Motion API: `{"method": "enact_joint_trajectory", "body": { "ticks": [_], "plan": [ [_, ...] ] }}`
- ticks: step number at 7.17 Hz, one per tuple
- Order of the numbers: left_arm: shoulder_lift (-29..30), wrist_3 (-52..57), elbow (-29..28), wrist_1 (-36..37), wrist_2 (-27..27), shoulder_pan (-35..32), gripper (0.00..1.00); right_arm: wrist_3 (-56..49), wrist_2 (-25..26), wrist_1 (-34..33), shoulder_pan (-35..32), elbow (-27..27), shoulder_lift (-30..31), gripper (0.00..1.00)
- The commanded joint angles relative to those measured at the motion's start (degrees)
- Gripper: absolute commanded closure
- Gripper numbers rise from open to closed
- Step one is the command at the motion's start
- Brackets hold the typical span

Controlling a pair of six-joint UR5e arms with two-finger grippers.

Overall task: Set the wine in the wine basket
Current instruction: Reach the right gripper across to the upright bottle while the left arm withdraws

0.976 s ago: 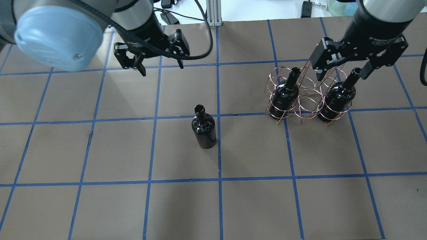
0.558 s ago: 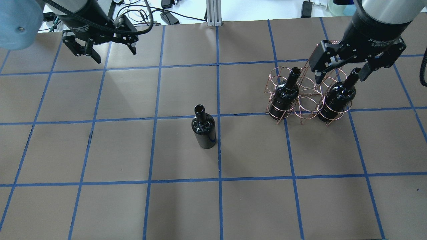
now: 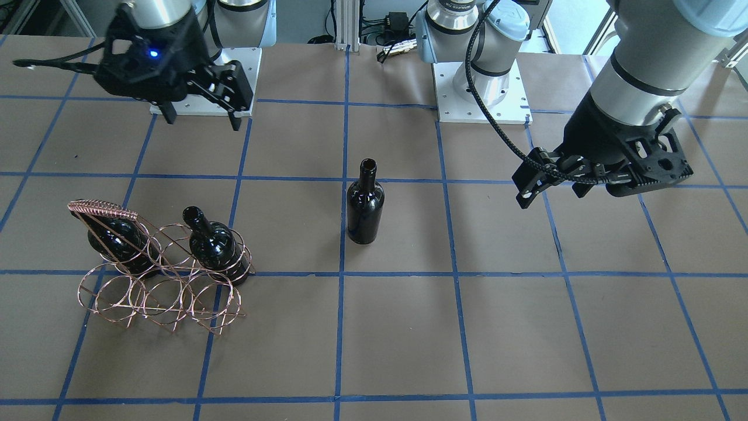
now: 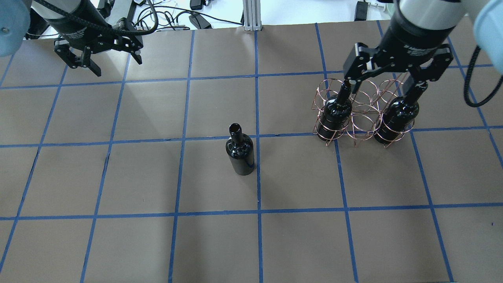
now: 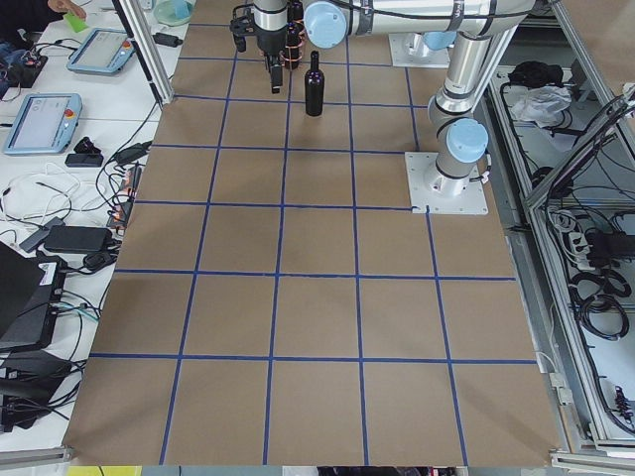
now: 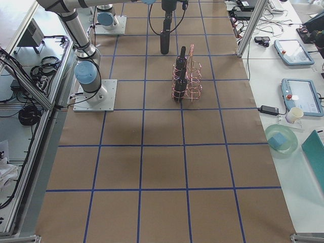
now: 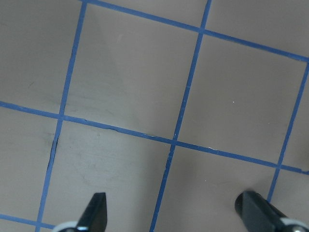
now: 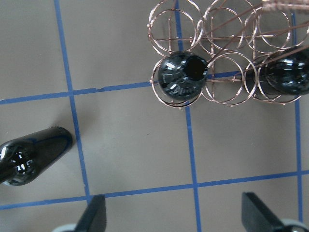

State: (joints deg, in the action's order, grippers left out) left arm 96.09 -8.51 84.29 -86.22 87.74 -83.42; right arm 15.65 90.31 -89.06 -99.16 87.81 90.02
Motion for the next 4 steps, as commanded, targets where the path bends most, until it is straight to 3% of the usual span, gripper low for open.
{"method": "enact_joint_trajectory", "body": {
  "ticks": [1, 4],
  "plan": [
    [-0.20, -0.02, 1.66, 0.35, -0.11, 1.76, 0.00, 9.90, 0.04, -6.00, -7.95, -0.62, -5.71, 0.00],
    [-0.11, -0.02, 1.75, -0.08, 0.50, 2.03, 0.00, 18.15, 0.57, -14.88, -14.73, -0.54, -11.51, 0.00]
  ]
}}
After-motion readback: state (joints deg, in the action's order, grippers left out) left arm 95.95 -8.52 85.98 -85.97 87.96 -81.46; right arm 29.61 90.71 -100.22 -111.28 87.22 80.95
